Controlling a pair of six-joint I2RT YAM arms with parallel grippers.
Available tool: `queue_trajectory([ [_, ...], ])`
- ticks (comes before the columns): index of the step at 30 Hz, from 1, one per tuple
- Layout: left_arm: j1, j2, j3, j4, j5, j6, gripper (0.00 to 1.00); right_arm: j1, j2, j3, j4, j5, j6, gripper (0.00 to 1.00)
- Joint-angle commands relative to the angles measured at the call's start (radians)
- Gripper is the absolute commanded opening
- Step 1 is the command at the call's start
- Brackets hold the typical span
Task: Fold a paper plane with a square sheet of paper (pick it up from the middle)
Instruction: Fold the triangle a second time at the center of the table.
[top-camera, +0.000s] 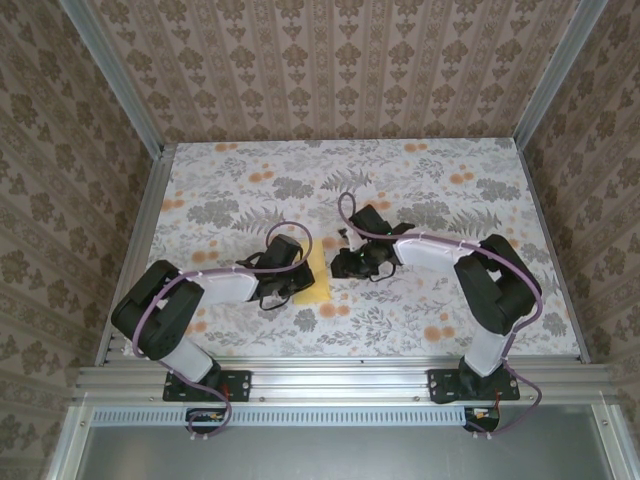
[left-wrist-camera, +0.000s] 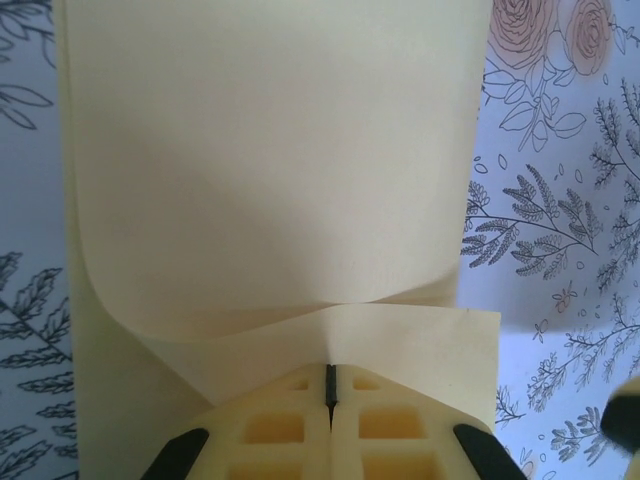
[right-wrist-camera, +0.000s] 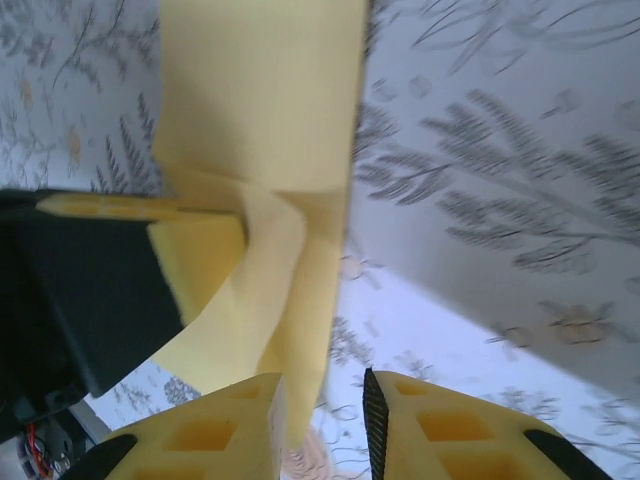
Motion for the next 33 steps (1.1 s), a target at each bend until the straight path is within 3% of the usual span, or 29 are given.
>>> queue_trajectory([
  [1, -0.006, 0.021, 0.004, -0.088, -0.046, 0.003, 0.06, 0.046, -0.005, -0.025, -0.025, 0.005, 0.037, 0.28],
  [11, -0.009, 0.023, 0.007, -0.089, -0.045, 0.004, 0.06, 0.086, 0.04, -0.018, -0.001, 0.01, 0.053, 0.3],
  [19, -0.011, 0.024, 0.003, -0.084, -0.044, 0.0, 0.06, 0.086, 0.077, -0.005, 0.021, -0.061, 0.043, 0.3],
  [33, -0.012, 0.024, -0.003, -0.087, -0.058, -0.009, 0.06, 0.086, 0.09, -0.044, 0.03, -0.061, 0.059, 0.16],
])
